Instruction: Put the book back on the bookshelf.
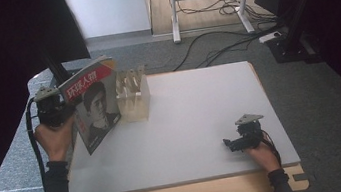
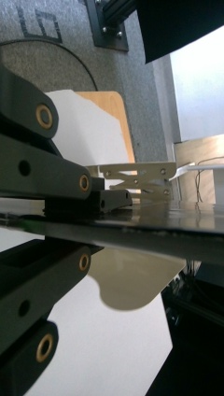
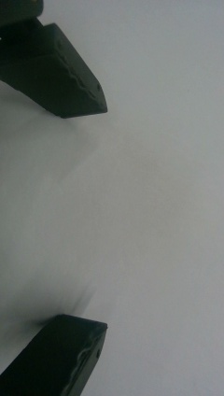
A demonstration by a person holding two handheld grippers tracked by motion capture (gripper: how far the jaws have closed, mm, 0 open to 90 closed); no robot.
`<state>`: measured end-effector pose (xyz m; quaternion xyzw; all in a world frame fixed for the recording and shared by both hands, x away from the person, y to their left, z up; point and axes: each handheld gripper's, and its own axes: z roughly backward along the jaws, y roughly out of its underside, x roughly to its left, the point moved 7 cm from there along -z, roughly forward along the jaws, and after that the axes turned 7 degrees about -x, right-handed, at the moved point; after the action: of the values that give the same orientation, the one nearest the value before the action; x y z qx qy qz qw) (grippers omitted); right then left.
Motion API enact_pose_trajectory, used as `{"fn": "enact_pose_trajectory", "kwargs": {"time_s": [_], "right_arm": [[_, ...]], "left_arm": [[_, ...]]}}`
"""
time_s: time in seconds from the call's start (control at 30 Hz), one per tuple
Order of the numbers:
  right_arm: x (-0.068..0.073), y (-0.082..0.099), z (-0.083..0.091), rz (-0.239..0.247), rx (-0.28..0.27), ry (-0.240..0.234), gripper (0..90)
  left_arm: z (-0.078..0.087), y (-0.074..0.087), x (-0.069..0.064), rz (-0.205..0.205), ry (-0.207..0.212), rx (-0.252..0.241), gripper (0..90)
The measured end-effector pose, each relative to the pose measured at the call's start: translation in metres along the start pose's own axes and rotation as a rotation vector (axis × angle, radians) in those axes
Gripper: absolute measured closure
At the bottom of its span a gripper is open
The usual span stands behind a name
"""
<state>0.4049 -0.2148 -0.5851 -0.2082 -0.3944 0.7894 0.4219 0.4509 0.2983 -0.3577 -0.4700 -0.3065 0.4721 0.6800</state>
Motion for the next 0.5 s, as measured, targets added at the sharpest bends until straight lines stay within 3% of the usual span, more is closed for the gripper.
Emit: {"fn": "enact_pose_trajectory", "kwargs": {"time_s": [0.13,0.33,0.43,0.5], "right_arm": [[0.000,0.000,0.000,0.001,-0.001,0.000,0.0],[0.000,0.000,0.000,0.001,-0.001,0.000,0.0],[0.000,0.000,0.000,0.002,-0.001,-0.001,0.0],[0.000,0.000,0.000,0.003,-0.001,-0.001,0.0]], "left_arm": [[-0.014,-0.004,0.004,0.010,-0.018,-0.017,87.1],[-0.029,-0.008,0.006,0.035,-0.013,-0.047,87.0],[-0.038,-0.008,0.005,0.018,-0.003,-0.070,86.9],[-0.044,-0.004,0.003,0.005,0.017,-0.054,86.9]]}}
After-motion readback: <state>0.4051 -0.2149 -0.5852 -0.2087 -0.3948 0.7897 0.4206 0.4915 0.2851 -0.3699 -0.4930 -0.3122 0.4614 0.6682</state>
